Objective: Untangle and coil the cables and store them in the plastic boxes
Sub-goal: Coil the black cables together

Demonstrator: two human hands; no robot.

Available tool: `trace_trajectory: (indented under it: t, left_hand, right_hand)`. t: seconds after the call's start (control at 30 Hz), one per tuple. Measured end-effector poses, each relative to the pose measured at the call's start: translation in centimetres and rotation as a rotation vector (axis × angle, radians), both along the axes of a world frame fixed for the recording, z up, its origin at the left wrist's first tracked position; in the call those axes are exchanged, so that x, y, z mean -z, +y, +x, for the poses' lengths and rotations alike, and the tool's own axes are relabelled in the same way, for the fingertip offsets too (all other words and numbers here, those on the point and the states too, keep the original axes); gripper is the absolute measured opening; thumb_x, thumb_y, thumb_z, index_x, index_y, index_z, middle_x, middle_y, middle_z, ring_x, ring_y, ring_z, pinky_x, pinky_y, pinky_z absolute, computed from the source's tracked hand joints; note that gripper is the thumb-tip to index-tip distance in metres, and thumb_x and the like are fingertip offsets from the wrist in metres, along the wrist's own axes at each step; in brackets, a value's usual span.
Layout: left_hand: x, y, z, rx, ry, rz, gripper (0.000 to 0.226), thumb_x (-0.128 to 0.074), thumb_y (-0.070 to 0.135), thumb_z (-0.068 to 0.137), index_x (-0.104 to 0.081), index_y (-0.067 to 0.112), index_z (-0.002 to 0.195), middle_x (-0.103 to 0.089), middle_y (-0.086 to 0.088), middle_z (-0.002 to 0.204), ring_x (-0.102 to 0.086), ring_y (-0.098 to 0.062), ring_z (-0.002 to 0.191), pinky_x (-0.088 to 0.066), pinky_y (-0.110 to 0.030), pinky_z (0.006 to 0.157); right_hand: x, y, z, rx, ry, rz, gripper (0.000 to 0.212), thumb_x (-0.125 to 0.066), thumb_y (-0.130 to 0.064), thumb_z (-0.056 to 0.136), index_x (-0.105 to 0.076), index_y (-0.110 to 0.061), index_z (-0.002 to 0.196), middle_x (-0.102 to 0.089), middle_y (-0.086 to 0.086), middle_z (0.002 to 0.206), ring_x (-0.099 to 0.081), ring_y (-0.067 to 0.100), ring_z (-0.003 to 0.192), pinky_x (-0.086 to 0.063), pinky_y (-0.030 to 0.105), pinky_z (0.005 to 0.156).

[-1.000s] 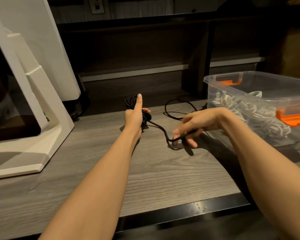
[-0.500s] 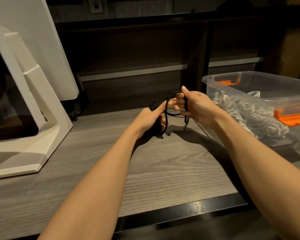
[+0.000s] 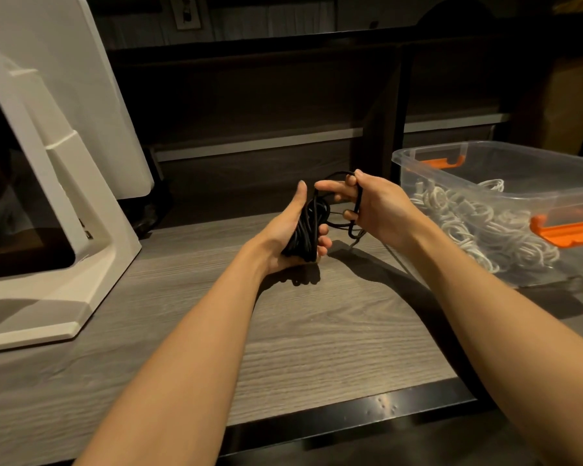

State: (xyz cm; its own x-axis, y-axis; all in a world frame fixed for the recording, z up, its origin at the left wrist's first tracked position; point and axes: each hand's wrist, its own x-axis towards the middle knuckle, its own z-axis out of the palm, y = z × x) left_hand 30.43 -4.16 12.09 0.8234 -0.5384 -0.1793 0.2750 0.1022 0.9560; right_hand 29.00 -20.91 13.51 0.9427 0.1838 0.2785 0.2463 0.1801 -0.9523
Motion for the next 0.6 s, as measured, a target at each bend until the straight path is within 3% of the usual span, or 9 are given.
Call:
trace_trajectory:
  t: [0.07,0.17,0.23,0.3,0.43,0.53,0.6]
  left_hand:
    - [-0.1,0.0,0.0,0.018,0.008,-0.022,0.061,-0.050,0.069,0.079,-0.053,0.011,0.099,-0.053,0.001,0.067,-0.053,-0.010,0.055,-0.046,-0.020,0.050]
    - [-0.1,0.0,-0.1,0.057,-0.068,0.072,0.034,-0.066,0.045,0.078,-0.055,0.014,0.081,-0.052,0.002,0.064,-0.051,-0.010,0.054,-0.047,-0.021,0.053]
    - [-0.1,0.0,0.1,0.023,-0.084,0.134,0.023,-0.065,0.030,0.087,-0.054,0.015,0.072,-0.051,0.002,0.060,-0.050,-0.011,0.052,-0.047,-0.021,0.053]
    - [0.0,0.0,0.5,-0.074,-0.028,0.057,0.023,-0.060,0.024,0.091,-0.054,0.013,0.072,-0.049,0.001,0.057,-0.048,-0.011,0.049,-0.046,-0.020,0.049]
    - [0.3,0.6,0.8,-0.161,0.022,-0.061,0.028,-0.057,0.033,0.094,-0.060,0.008,0.083,-0.048,0.002,0.055,-0.047,-0.010,0.046,-0.046,-0.020,0.047]
    - [0.3,0.0,0.5,-0.152,0.024,-0.078,0.044,-0.055,0.040,0.095,-0.062,0.000,0.112,-0.047,0.001,0.054,-0.047,-0.009,0.045,-0.046,-0.020,0.048]
    - [0.2,-0.6,0.3,-0.173,0.020,-0.103,0.045,-0.056,0.040,0.094,-0.057,0.001,0.116,-0.048,0.001,0.052,-0.047,-0.009,0.044,-0.046,-0.022,0.051]
  right_hand:
    - [0.2,-0.2,0.2,0.013,0.007,0.019,0.033,-0.025,-0.029,0.104,-0.043,-0.021,0.077,-0.071,0.002,0.111,-0.052,0.011,0.091,-0.037,0.026,0.068]
    - [0.4,-0.3,0.5,0.010,-0.001,0.015,0.033,-0.025,-0.028,0.104,-0.043,-0.021,0.078,-0.072,-0.001,0.108,-0.056,0.010,0.094,-0.037,0.026,0.068]
    - [0.5,-0.4,0.6,0.002,-0.010,0.003,0.031,-0.026,-0.027,0.104,-0.043,-0.021,0.078,-0.071,-0.001,0.110,-0.057,0.009,0.094,-0.039,0.025,0.069]
    - [0.6,-0.6,0.6,0.022,-0.009,-0.056,0.029,-0.031,-0.027,0.104,-0.046,-0.021,0.080,-0.072,0.001,0.103,-0.056,0.011,0.086,-0.040,0.025,0.067]
    - [1.8,-0.3,0.9,0.282,-0.069,-0.488,0.034,-0.041,-0.032,0.102,-0.053,-0.014,0.076,-0.052,0.000,0.063,-0.044,0.008,0.053,-0.036,0.022,0.053]
    - [2.2,0.0,1.3,0.415,-0.165,-0.661,0.043,-0.041,-0.033,0.102,-0.051,-0.013,0.066,-0.047,-0.001,0.054,-0.041,0.001,0.039,-0.035,0.014,0.045]
    - [2.3,0.2,1.3,0.381,-0.170,-0.740,0.046,-0.039,-0.033,0.103,-0.052,-0.012,0.063,-0.048,-0.001,0.052,-0.041,0.000,0.037,-0.035,0.013,0.046]
